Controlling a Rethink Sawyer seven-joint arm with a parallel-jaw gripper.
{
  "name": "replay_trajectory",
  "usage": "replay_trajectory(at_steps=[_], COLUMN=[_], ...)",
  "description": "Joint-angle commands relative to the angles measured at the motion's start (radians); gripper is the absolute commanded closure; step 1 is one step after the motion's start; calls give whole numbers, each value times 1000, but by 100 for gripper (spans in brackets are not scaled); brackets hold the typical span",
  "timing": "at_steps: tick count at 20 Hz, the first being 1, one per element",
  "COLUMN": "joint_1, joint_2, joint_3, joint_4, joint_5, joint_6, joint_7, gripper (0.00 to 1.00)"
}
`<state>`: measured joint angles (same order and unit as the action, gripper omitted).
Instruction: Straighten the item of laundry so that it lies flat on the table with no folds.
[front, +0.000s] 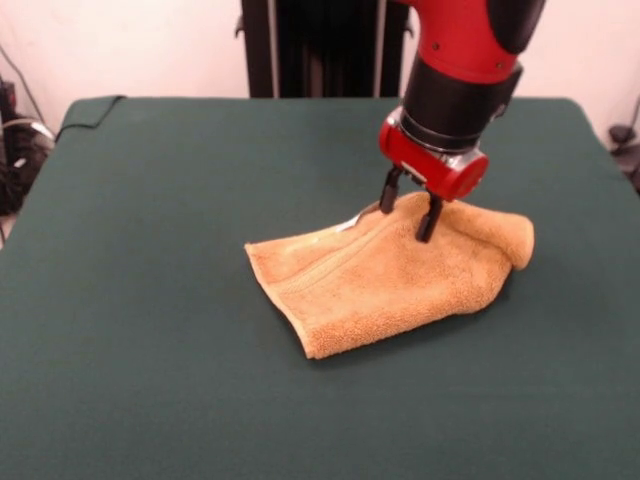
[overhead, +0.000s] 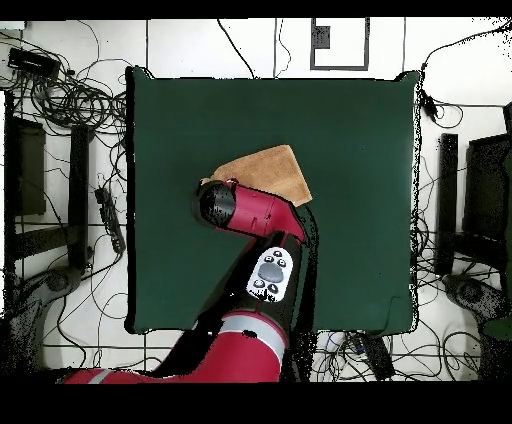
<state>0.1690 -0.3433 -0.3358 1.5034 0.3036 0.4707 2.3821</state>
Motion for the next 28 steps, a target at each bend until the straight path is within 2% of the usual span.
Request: replay_trajectory(at_steps=[1, 4, 5, 18, 23, 28], joint_1=[3, 14, 17, 46, 67, 69], joint_2=[80, 82, 82, 91, 99, 91], joint_3=[151, 141, 138, 94, 39, 33], joint_4=[45, 43, 42, -10, -110, -175], joint_5=[-6, -7, -7, -25, -59, -66], joint_6=[-6, 8, 14, 112, 309, 474], joint_7=[90, 100, 102, 105, 95, 119], gripper=[0, 0, 100, 100, 100, 100])
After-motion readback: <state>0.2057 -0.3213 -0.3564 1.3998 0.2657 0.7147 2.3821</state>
